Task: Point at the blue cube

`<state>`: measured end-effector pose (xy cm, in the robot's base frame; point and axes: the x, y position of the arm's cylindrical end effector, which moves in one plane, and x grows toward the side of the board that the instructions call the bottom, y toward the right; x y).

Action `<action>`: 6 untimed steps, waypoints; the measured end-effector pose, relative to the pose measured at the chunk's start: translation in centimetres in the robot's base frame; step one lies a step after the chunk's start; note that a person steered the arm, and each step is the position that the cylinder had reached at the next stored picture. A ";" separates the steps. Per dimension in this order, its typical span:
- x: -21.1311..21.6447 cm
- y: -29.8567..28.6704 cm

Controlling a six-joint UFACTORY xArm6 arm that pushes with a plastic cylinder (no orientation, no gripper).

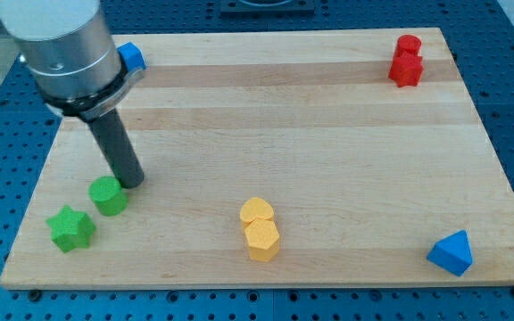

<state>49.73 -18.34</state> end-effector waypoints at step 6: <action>-12.8 -9.5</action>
<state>36.92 -27.86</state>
